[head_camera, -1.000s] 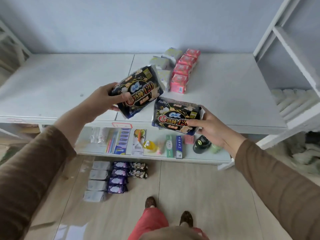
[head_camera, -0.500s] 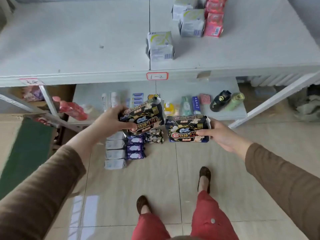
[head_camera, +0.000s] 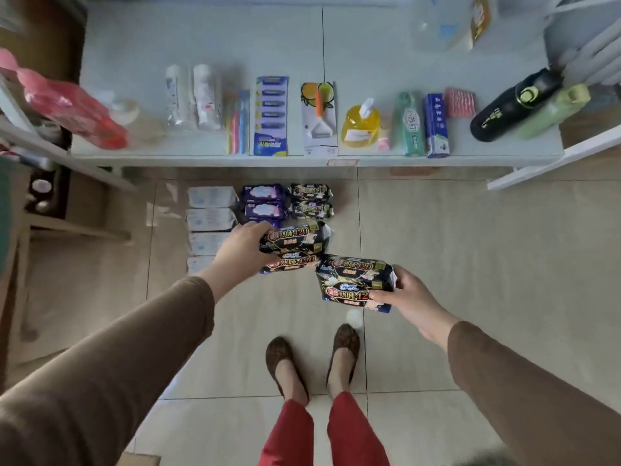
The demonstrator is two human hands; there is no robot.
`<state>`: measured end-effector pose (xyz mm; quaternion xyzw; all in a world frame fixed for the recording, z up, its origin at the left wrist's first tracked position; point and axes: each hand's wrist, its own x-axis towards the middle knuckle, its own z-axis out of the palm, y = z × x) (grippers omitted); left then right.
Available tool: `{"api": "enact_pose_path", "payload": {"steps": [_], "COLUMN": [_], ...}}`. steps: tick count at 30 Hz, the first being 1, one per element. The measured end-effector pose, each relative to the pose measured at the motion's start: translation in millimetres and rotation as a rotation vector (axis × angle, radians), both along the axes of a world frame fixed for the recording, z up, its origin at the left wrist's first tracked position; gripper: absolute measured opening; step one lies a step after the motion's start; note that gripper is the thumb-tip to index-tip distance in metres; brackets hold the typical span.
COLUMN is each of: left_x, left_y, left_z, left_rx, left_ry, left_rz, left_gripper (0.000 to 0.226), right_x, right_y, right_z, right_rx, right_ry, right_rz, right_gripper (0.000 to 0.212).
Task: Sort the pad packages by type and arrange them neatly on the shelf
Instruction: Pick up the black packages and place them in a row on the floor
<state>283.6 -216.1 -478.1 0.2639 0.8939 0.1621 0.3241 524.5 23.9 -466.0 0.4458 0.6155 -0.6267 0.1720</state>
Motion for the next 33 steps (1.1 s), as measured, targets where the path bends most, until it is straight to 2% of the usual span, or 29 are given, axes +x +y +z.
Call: {"api": "enact_pose_path", "payload": {"steps": [9,14,17,25,31,33], "left_x": [-1.7,-10.6,-16.1,-34.9,-40.5,-40.1], "left_y": [57.8,89.6,100.5,97.0,79.0,68.6], "left_z": [-220.7,-305.3,-343.7,-400.9,-390.5,-383.3], "left_rx": [-0.062,-0.033,-0.081,-0.225,-0.176,-0.154], "left_ry": [0.064,0.151,0.26,0.454,0.425,0.421], "left_rz": [-0.056,-0.1,-0.153,-0.203,-0.23,-0.211], "left_gripper": [0.051,0.053,0.056,0.056,0.073,0.071], "right_x": [-1.9,-10.5,-17.6,-50.4,-82.6,-92.4], "right_y": [12.6,14.7,14.3,7.1,-5.4,-10.6], "right_z": [-212.6,-297.9,-336.0,-404.6,-422.1,-425.9], "right_rx": [0.243,0.315,0.347,0.338,0.379,0.423], "right_ry": [0.014,0.077,0.108,0.128,0.171,0.176], "right_rz": [0.173,0.223,0.208,0.2,0.272,0.302], "right_gripper": [0.045,0.044,0.042,0.046,0.041,0.04]}}
